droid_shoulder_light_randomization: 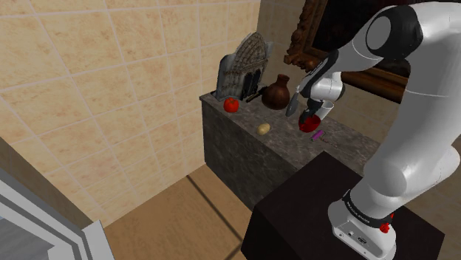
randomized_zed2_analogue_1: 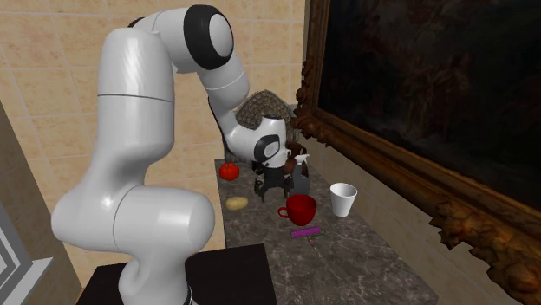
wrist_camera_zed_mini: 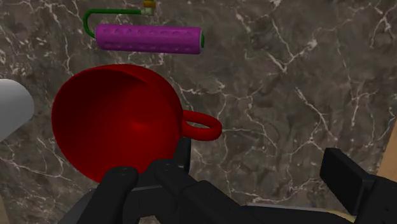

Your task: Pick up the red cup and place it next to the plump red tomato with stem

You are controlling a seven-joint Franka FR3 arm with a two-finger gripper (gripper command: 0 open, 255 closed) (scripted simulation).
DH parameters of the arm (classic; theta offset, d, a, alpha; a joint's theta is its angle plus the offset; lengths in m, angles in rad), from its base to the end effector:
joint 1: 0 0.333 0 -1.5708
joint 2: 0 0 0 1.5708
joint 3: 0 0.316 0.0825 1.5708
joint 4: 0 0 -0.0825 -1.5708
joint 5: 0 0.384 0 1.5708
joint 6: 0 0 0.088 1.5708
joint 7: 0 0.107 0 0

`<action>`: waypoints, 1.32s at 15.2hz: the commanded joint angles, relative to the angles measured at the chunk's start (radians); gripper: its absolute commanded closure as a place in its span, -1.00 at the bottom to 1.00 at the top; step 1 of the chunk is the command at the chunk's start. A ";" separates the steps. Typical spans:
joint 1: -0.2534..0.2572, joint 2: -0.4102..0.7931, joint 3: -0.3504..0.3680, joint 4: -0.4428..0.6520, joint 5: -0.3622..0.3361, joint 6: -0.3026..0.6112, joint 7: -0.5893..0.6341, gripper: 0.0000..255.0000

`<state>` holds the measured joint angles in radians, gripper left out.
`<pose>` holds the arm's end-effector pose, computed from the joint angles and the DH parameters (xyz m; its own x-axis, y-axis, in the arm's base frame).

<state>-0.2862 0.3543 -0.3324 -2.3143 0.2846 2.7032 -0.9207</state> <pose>0.4224 -0.3182 0.2034 0.9958 0.0712 0.0569 0.0692 -0.9969 0.0370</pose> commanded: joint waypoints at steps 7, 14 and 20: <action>-0.123 0.241 0.085 0.183 0.099 0.061 -0.106 -1.00; -0.146 0.303 0.114 0.212 0.121 0.096 -0.123 -1.00; -0.146 0.303 0.114 0.211 0.121 0.095 -0.122 -1.00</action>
<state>-0.4322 0.6569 -0.2188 -2.1029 0.4054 2.7986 -1.0432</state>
